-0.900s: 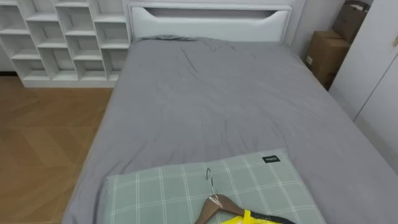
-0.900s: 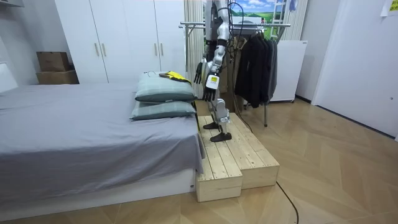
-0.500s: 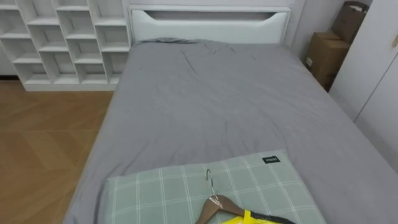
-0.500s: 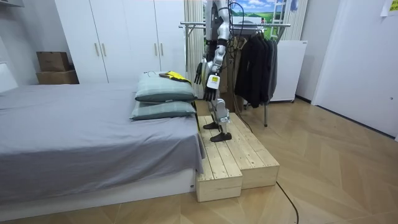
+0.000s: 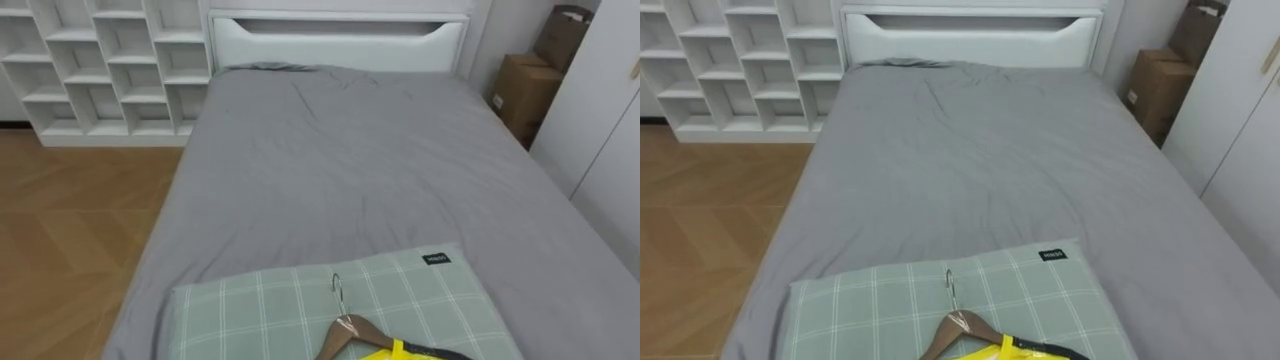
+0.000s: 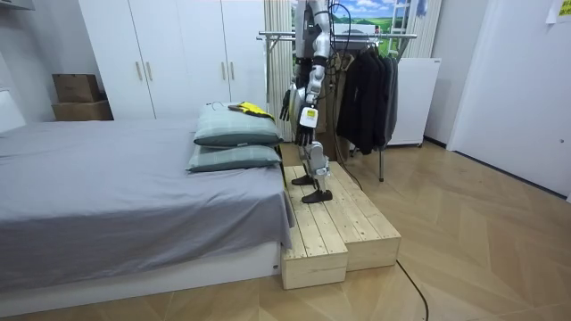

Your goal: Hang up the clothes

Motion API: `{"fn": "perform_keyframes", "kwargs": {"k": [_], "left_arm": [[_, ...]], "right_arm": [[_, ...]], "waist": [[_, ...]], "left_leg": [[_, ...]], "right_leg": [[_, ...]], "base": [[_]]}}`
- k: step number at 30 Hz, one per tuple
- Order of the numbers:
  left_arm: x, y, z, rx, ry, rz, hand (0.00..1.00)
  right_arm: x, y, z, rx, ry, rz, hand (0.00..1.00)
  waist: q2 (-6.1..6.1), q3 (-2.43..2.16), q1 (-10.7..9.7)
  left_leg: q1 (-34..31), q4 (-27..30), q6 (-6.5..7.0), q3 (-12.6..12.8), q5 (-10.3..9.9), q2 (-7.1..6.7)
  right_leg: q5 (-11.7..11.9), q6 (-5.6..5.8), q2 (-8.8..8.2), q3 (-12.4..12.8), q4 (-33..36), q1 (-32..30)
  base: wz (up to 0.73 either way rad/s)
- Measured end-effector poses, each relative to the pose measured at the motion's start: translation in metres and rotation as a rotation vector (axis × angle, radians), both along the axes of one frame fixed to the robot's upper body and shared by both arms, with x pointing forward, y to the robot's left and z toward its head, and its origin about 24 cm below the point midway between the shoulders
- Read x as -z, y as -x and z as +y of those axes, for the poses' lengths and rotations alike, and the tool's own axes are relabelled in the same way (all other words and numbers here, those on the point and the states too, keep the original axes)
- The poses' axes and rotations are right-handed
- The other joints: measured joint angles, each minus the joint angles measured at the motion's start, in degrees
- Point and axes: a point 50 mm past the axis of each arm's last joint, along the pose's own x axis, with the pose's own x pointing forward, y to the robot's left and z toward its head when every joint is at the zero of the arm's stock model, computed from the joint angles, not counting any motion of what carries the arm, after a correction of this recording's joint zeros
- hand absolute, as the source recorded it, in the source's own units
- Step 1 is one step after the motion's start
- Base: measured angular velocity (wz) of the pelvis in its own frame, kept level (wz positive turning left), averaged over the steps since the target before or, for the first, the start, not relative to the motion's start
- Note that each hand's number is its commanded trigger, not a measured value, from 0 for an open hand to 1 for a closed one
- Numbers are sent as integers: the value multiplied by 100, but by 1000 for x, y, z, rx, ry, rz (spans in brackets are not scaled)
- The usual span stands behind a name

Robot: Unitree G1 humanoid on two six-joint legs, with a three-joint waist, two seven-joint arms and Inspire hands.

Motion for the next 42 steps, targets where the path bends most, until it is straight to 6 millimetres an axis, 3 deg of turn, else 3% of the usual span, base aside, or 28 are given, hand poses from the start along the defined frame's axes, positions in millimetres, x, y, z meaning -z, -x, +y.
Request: {"fn": "perform_keyframes", "kwargs": {"k": [10,16,21,27,32,42], "left_arm": [[-6,7,15,65,-227,62,0],[-16,-5,36,102,-450,56,0],[-22,-14,41,93,-583,31,0],[-34,-35,47,173,-741,-49,0],[-55,-65,54,200,-896,-193,0],[-76,-102,46,395,-1116,-358,0]], "right_arm": [[1,2,1,-8,22,24,0],[1,5,-2,-9,41,35,0],[0,4,-4,-21,54,38,0],[-1,2,-8,-21,63,41,0],[-2,-3,-9,-30,75,23,0],[-2,-1,-9,-3,69,24,0]], "waist": [[-1,-5,61],[38,-12,114],[95,-11,88],[202,-13,61],[267,-27,-61],[245,-53,-105]], "left_leg": [[70,-1,-9,6,-5,15],[110,2,-11,-25,-6,14],[149,2,-10,-36,-5,11],[98,5,-11,-97,-5,8],[108,9,-16,-169,0,6],[84,14,-15,-162,0,4]], "right_leg": [[3,-5,16,-8,0,100],[8,-13,13,-37,1,132],[8,-14,13,-33,1,201],[9,-14,10,-77,0,153],[9,-14,3,-148,1,192],[9,-15,-2,-155,4,119]], "base": [[0],[2],[1],[4],[7],[-1]]}}
